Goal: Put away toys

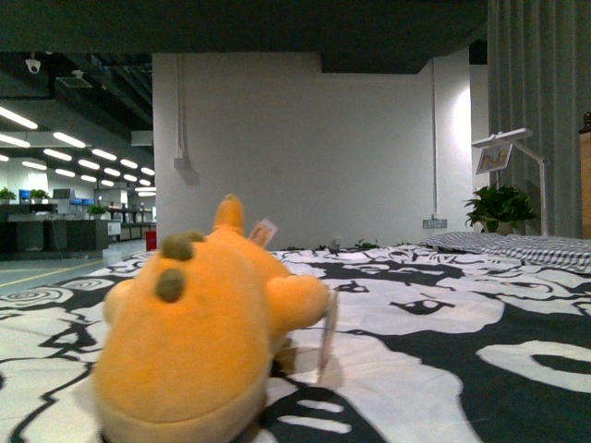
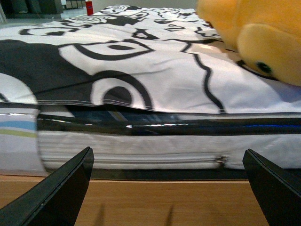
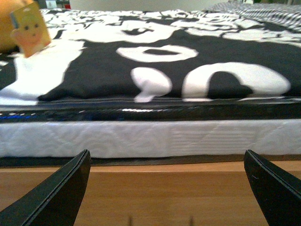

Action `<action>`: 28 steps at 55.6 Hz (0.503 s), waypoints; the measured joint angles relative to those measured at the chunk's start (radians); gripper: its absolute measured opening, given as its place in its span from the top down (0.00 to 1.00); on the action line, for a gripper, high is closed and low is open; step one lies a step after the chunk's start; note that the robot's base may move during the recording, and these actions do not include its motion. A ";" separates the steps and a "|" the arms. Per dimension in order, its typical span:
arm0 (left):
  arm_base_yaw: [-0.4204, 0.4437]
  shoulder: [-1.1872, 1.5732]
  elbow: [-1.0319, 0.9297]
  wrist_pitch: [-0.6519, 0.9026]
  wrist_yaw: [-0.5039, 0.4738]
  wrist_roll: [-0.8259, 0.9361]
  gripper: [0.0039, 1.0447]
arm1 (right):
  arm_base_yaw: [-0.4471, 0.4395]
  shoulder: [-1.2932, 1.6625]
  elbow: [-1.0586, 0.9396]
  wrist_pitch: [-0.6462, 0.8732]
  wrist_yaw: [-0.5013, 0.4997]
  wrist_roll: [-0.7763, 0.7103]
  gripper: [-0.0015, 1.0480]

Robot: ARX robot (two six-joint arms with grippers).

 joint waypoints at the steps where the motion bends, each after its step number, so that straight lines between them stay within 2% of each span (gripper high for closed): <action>1: 0.000 0.000 0.000 0.000 0.000 0.000 0.06 | 0.000 0.000 0.000 0.000 -0.002 0.000 0.06; 28: 0.000 0.000 0.000 -0.001 -0.007 0.000 0.06 | 0.000 -0.001 0.000 0.000 -0.010 0.000 0.06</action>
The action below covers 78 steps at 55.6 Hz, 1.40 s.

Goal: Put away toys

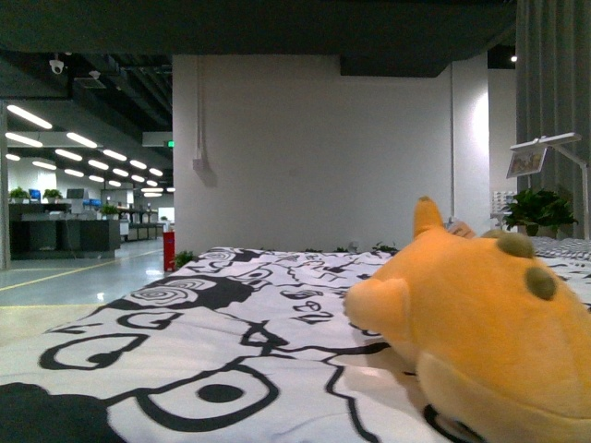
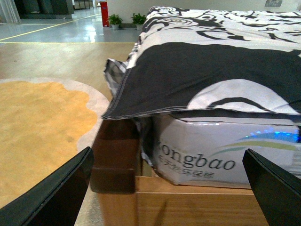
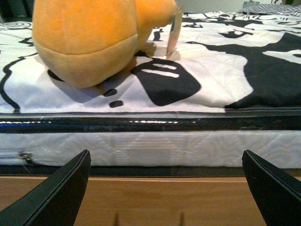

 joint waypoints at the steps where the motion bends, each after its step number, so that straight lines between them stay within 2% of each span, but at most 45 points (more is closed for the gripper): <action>1: 0.000 0.000 0.000 0.000 0.002 0.000 0.06 | 0.000 0.000 0.000 0.000 0.000 0.000 0.06; 45: 0.000 0.000 0.000 0.000 0.003 0.000 0.06 | 0.000 0.000 0.000 0.000 0.003 0.000 0.06; 47: 0.000 0.000 0.000 0.000 0.003 0.000 0.06 | 0.009 0.002 0.000 0.003 0.036 0.002 0.06; 49: 0.000 0.000 0.000 0.000 0.003 0.000 0.06 | 0.048 0.008 0.000 0.021 0.160 0.010 0.06; 52: 0.000 0.000 0.000 0.000 0.003 0.000 0.06 | 0.085 0.011 0.000 0.026 0.284 0.014 0.06; 55: 0.000 0.000 0.000 0.000 0.004 0.000 0.06 | 0.097 0.013 0.000 0.027 0.335 0.018 0.06; 78: 0.000 0.000 0.000 0.000 0.003 0.000 0.06 | 0.086 0.069 0.003 0.025 0.338 0.058 0.06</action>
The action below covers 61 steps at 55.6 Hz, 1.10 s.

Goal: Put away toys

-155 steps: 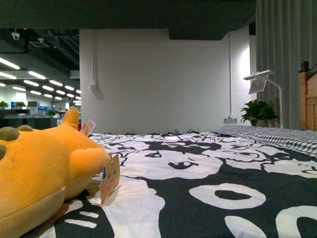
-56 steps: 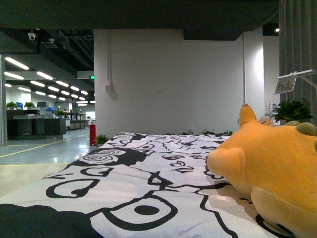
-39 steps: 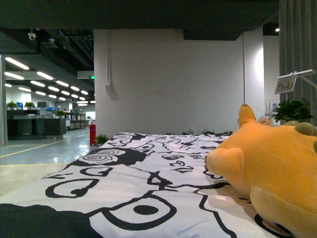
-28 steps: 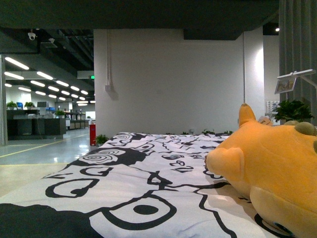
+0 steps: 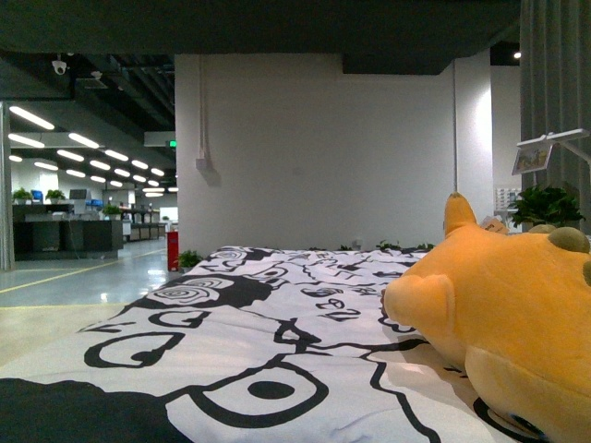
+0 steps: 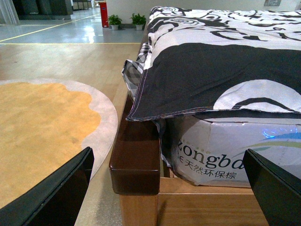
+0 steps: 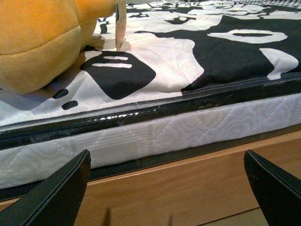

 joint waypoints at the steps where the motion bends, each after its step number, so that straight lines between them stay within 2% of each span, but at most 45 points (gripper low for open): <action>1: 0.000 0.000 0.000 0.000 0.000 0.000 0.06 | -0.006 0.014 0.005 0.000 -0.005 0.005 0.06; 25: 0.000 0.000 0.000 0.000 0.000 0.000 0.06 | -0.165 0.217 0.214 0.023 -0.176 0.029 0.06; 45: 0.000 0.000 0.000 0.000 0.000 0.000 0.06 | -0.127 0.404 0.454 0.052 -0.253 0.032 0.06; 61: 0.000 0.000 0.000 0.000 0.000 0.000 0.06 | -0.074 0.544 0.534 0.132 -0.228 0.025 0.06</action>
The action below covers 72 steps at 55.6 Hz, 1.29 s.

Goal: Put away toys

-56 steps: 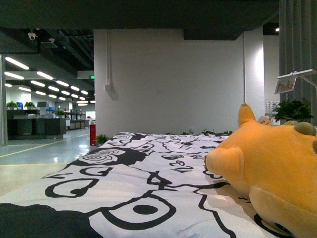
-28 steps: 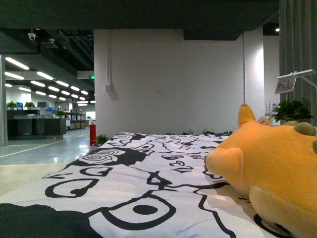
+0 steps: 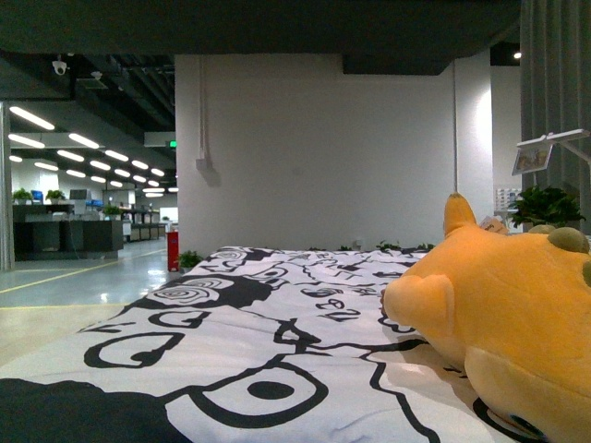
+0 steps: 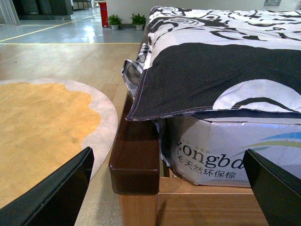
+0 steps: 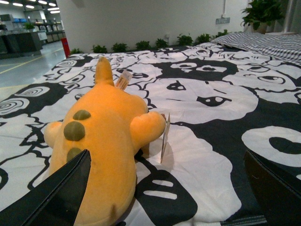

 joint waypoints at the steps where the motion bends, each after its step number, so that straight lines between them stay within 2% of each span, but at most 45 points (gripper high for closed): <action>1: 0.000 0.000 0.000 0.000 0.000 0.000 0.06 | 0.003 0.004 0.001 0.003 0.003 0.000 0.06; 16: 0.000 0.000 0.000 0.000 0.000 0.000 0.06 | 0.072 0.079 -0.008 0.081 0.060 -0.020 0.06; 39: 0.000 0.000 0.000 0.000 0.000 0.000 0.06 | 0.074 0.202 -0.024 0.154 0.065 -0.017 0.06; 72: 0.000 0.000 0.000 0.000 0.000 0.000 0.06 | 0.071 0.411 0.112 0.171 0.068 0.052 0.06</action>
